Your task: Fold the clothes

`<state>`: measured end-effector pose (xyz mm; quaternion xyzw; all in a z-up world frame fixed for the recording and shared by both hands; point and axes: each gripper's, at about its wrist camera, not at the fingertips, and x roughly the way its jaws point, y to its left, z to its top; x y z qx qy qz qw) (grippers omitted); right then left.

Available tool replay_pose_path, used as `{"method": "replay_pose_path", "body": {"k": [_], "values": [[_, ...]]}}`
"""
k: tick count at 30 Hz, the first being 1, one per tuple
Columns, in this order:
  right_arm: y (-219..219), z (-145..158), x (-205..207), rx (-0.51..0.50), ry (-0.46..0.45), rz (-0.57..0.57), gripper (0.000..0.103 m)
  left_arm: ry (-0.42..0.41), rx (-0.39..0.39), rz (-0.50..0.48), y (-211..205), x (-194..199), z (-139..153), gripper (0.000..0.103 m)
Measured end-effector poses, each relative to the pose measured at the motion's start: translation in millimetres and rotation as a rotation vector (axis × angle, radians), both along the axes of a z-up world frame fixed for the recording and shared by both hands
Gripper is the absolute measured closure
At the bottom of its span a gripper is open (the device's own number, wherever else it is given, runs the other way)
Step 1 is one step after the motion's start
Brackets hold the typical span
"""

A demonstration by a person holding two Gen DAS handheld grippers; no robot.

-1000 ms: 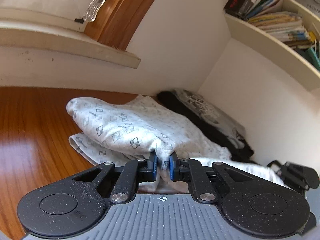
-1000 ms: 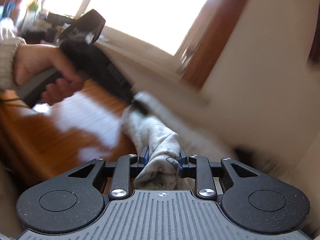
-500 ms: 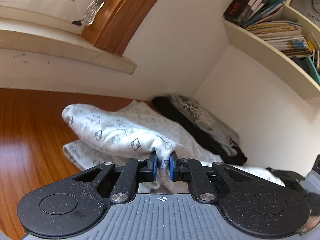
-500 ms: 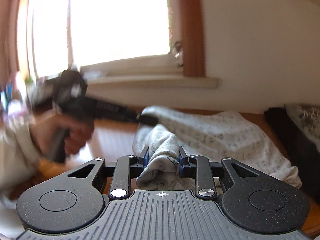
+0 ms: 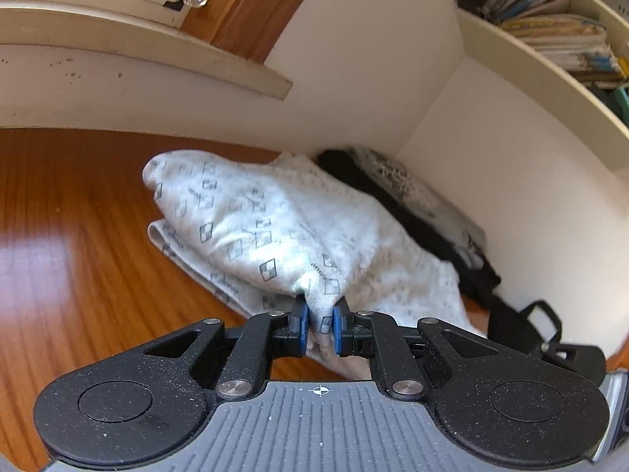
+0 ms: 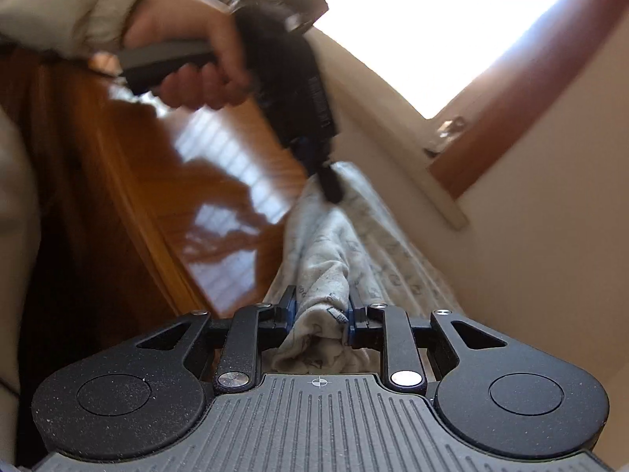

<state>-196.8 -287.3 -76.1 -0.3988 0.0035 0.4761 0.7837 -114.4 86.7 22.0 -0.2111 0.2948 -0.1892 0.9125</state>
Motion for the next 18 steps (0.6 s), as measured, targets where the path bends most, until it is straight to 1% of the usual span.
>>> {"method": "replay_pose_path", "body": {"k": [1,2,3,5,8,9,10,13,15,17,18], "values": [[-2.1,2.3,0.3,0.015,0.03,-0.005,0.071,0.001,0.008,-0.002,0.6,-2.2,0.1,0.089],[-2.9,3.7,-0.7,0.028,0.057,-0.005,0.067,0.002,0.015,-0.003,1.3,-4.4,0.2,0.089],[-2.6,4.1,-3.0,0.039,0.079,-0.003,0.065,-0.012,0.032,-0.005,-1.3,-7.1,3.4,0.088],[-4.8,8.4,-3.5,0.059,0.122,-0.004,0.064,-0.043,0.066,-0.009,-7.1,-12.5,10.1,0.084],[-18.3,24.0,2.2,0.118,0.212,-0.011,0.065,-0.088,0.117,-0.015,-15.6,-20.6,20.3,0.084],[-21.4,29.2,4.6,0.143,0.237,-0.015,0.07,-0.104,0.134,-0.017,-18.5,-23.3,23.7,0.084],[-23.0,34.2,7.2,0.172,0.256,-0.021,0.072,-0.119,0.151,-0.019,-21.4,-26.0,27.1,0.083],[-21.9,39.6,10.3,0.181,0.269,-0.032,0.073,-0.165,0.203,-0.025,-29.9,-34.0,37.3,0.081],[-14.1,34.0,11.7,0.129,0.248,-0.042,0.071,-0.134,0.211,-0.029,-31.1,-28.2,30.1,0.081],[-5.3,26.2,11.8,0.063,0.202,-0.051,0.072,-0.101,0.218,-0.033,-32.0,-22.0,22.2,0.081],[-6.3,27.4,10.3,0.056,0.184,-0.051,0.084,-0.085,0.221,-0.035,-32.5,-18.8,18.3,0.081]]}}
